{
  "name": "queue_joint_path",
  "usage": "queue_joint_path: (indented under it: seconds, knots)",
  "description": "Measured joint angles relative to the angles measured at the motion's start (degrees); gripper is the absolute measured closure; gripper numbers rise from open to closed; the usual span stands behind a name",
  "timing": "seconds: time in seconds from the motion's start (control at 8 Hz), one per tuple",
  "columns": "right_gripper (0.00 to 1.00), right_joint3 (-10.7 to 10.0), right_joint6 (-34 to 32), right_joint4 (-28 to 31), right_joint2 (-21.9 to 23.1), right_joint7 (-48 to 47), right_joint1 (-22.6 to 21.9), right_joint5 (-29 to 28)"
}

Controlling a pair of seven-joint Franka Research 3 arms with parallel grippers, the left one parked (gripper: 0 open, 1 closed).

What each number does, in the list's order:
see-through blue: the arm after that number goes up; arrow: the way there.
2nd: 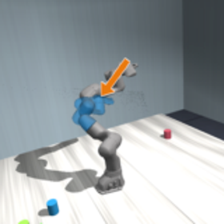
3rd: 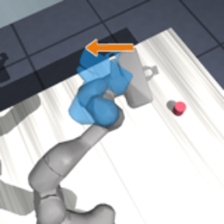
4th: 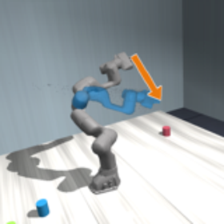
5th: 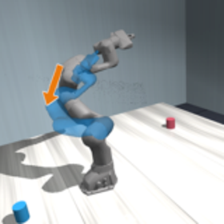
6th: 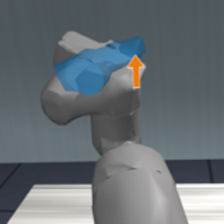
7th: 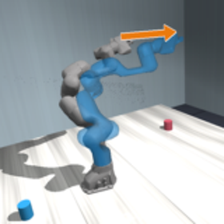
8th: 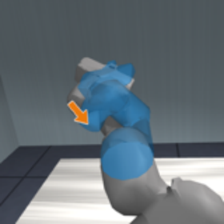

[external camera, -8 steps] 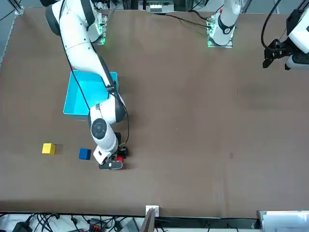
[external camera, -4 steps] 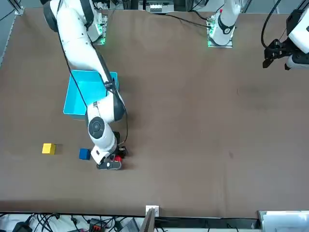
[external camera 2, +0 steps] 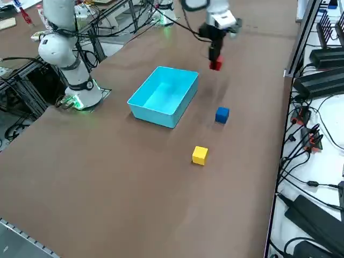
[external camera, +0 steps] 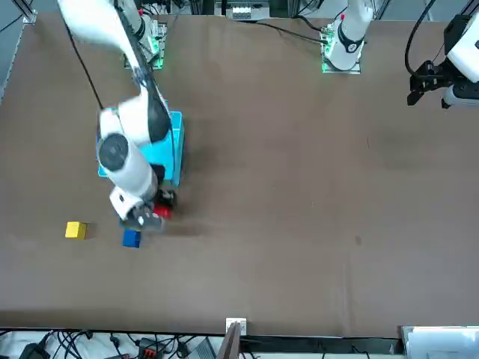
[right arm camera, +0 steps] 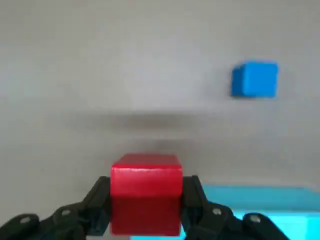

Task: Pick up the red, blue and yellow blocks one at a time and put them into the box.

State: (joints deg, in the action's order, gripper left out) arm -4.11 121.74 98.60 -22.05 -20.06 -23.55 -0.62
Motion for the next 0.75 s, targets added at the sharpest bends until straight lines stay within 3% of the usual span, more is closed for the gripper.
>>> queue_joint_path:
  seconds: [0.38, 0.75]
  knots:
    - [0.3, -0.01, 9.39, 24.59, 14.74, 0.0, 0.12, -0.01]
    - [0.3, 0.09, 16.47, 36.83, 19.82, 0.0, -0.08, -0.01]
